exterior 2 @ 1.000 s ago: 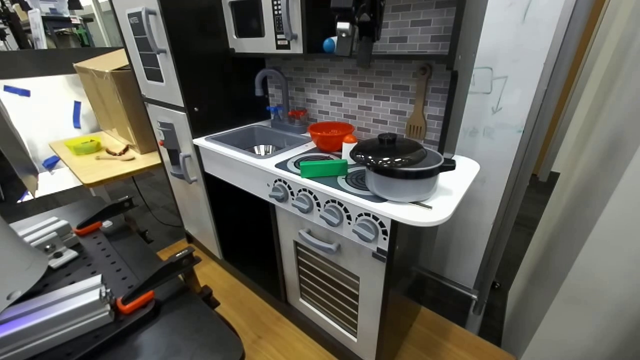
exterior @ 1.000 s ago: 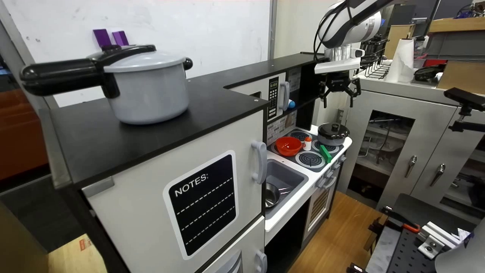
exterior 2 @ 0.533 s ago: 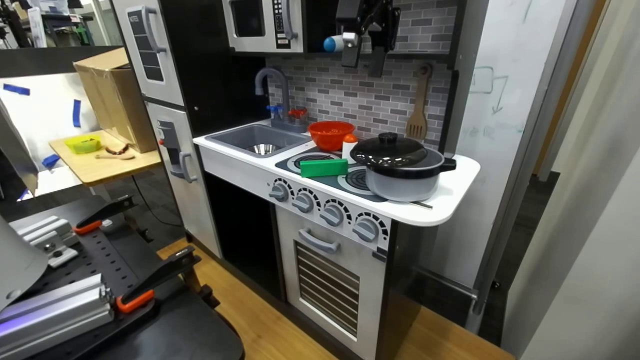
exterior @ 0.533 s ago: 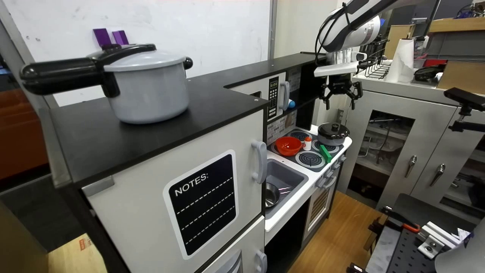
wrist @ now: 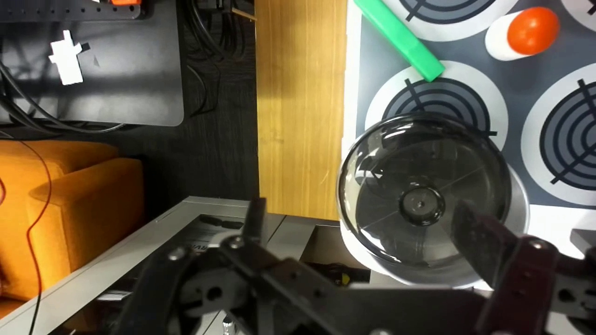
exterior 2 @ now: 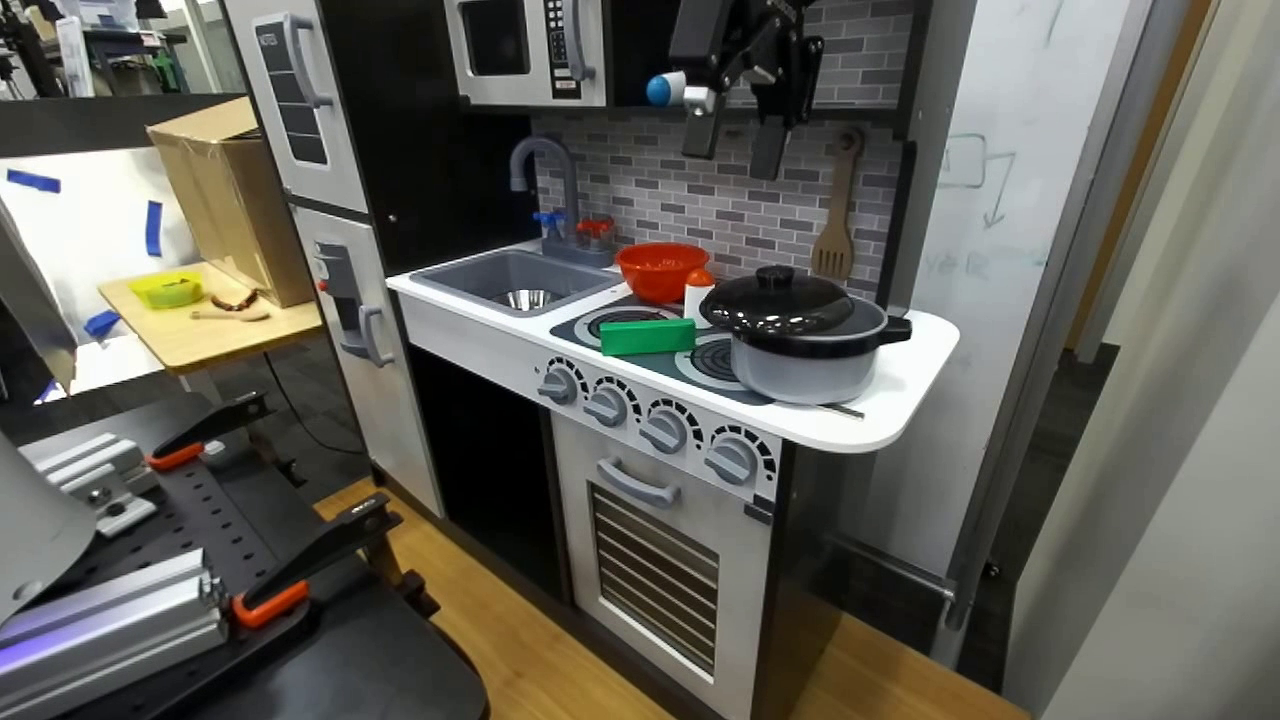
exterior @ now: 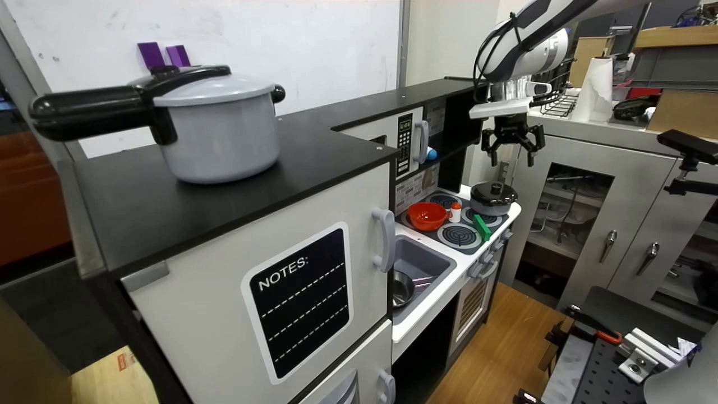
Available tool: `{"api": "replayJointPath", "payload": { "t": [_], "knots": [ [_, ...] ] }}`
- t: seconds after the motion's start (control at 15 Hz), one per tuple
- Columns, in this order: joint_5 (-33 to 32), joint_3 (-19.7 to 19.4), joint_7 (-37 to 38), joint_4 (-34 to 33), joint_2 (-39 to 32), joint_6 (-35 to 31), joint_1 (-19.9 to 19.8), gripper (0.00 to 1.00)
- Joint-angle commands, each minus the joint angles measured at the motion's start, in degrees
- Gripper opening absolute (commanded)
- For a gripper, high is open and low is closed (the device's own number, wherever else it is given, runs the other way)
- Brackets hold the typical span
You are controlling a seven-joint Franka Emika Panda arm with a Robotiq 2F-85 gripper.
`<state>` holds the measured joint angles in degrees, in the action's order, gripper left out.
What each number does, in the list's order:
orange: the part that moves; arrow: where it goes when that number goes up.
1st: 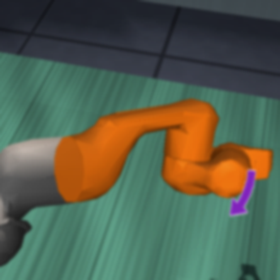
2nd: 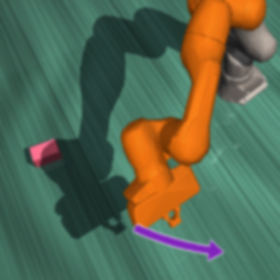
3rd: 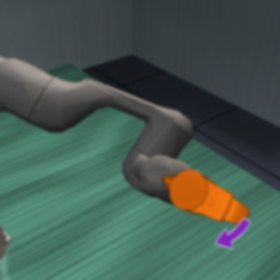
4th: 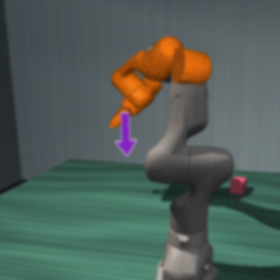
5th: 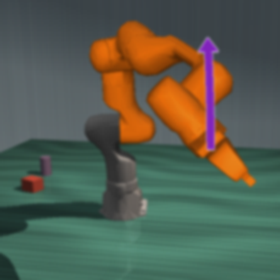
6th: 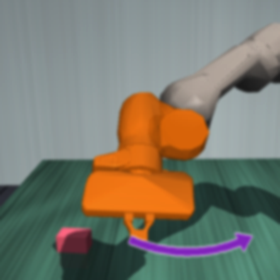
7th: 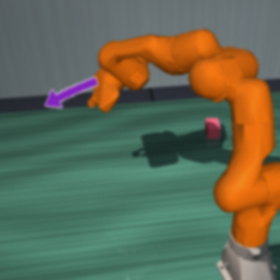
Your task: Remove the black lid from the grey pot on the stove and place it inside the sink
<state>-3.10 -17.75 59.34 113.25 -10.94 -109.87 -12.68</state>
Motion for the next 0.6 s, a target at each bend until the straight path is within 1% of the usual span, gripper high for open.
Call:
{"api": "replayJointPath", "payload": {
  "t": [0.0,0.2,0.53],
  "knots": [
    [-0.4,0.01,4.06,-0.65,-1.23,-0.7,-0.07,1.0],
    [0.63,0.02,7.32,-1.44,-2.56,-0.88,-0.22,1.0],
    [3.89,0.23,9.29,-3.45,-5.44,-0.2,-0.59,1.0]
  ]
}}
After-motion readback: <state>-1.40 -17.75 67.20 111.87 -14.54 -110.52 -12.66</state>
